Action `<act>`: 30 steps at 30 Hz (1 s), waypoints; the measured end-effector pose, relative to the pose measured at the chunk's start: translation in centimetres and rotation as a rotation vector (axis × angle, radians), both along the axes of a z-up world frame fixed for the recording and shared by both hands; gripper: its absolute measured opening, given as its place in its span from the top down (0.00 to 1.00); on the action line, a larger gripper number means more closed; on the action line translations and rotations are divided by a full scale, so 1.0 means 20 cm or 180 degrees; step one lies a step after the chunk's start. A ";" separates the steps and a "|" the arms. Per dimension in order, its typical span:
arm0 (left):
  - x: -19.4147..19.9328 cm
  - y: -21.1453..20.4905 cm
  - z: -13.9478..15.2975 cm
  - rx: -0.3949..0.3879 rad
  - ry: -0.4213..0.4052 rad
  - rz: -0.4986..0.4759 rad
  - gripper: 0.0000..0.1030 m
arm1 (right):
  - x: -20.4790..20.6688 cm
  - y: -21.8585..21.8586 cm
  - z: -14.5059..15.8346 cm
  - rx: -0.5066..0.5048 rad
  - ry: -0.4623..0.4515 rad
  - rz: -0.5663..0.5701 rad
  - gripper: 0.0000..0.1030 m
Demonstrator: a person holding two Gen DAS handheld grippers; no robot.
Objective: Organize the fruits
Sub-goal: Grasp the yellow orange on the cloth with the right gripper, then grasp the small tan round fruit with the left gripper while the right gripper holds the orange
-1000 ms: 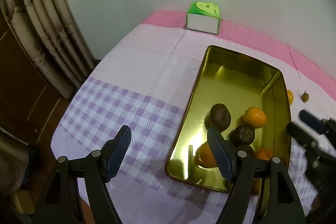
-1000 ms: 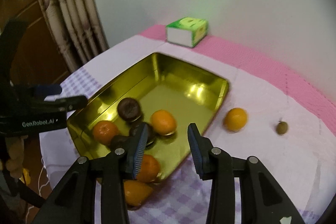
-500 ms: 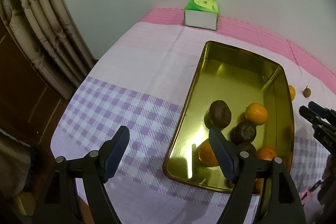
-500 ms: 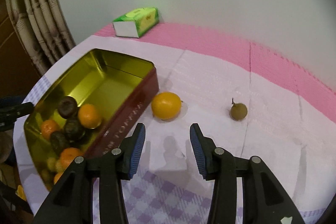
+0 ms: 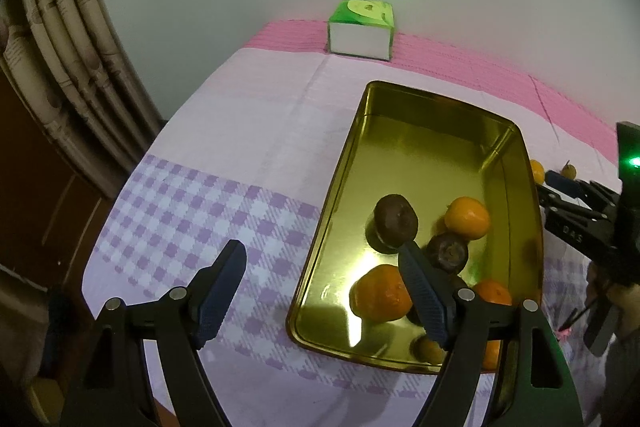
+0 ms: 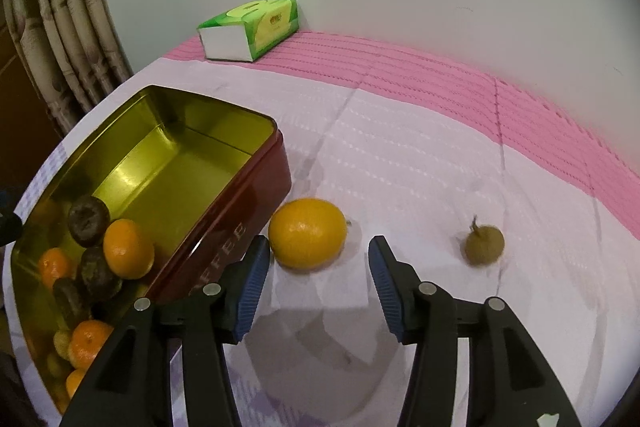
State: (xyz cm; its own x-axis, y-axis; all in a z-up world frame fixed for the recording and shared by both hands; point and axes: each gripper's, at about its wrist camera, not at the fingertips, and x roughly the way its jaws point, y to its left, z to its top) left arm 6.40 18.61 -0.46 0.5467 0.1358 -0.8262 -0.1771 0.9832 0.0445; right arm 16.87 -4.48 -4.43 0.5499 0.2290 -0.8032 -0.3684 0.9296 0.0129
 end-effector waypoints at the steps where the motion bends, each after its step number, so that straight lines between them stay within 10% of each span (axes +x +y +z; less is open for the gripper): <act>1: 0.00 0.00 0.00 -0.0012 -0.0012 -0.0005 0.24 | 0.01 0.01 -0.01 -0.0029 -0.0021 0.0028 0.53; 18: 0.02 -0.01 -0.02 0.0137 -0.0014 0.0012 0.24 | -0.02 -0.07 -0.02 0.0055 -0.0081 0.0022 0.61; 30: 0.04 -0.17 -0.03 0.0372 0.0058 -0.0168 0.24 | -0.21 -0.56 0.04 -0.0040 -0.0195 -0.0615 0.61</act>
State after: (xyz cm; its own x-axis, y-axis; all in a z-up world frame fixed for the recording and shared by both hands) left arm 7.29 15.18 -1.12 0.5408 0.2031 -0.8163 -0.1233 0.9791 0.1620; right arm 12.60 -15.66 -3.63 0.6306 0.1047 -0.7690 -0.1829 0.9830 -0.0161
